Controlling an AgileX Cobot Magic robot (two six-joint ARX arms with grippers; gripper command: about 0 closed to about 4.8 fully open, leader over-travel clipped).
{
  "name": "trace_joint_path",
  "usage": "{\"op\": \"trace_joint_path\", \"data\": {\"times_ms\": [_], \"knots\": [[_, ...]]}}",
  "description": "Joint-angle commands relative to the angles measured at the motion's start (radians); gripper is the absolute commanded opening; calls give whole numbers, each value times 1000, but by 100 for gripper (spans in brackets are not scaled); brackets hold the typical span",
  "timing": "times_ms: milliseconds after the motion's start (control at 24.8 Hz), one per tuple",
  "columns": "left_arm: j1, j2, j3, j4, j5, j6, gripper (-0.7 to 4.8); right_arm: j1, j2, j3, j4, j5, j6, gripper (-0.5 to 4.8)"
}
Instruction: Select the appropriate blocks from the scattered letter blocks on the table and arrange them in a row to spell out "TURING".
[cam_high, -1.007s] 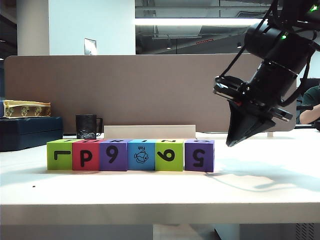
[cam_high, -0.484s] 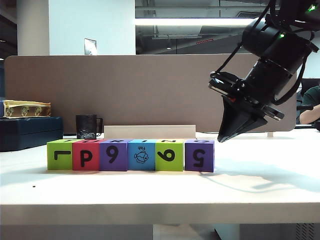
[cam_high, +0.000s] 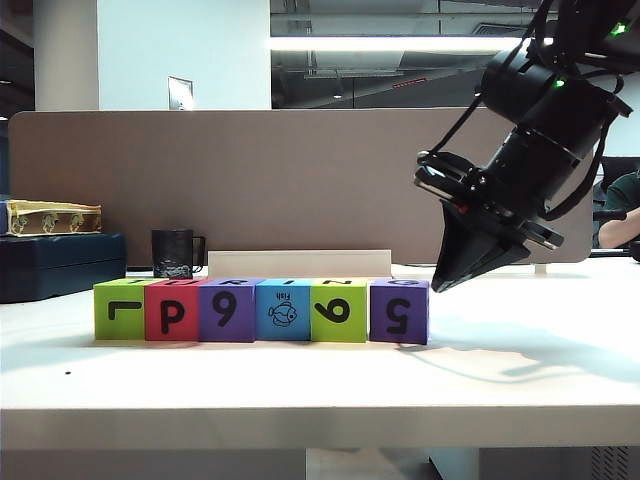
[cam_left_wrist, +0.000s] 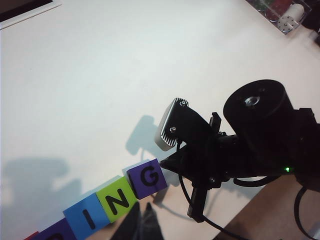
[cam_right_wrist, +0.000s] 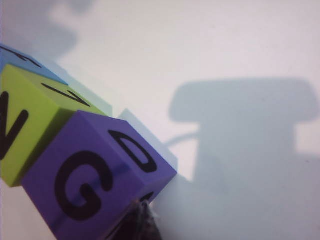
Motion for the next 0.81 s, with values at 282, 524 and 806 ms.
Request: {"op": "trace_joint_path", "data": {"times_ms": [282,524,806], "knots": [[-2,-2,3,-4,5,0,-6,3,21,3,44,-32,-3,-1],[-2,-2,3,-4,4,1,-6,3,21,3,55,-58,-3,-1],[0,-2,3,-4,0,2,-6,2,21,5,55,-37,-3,-1]]}}
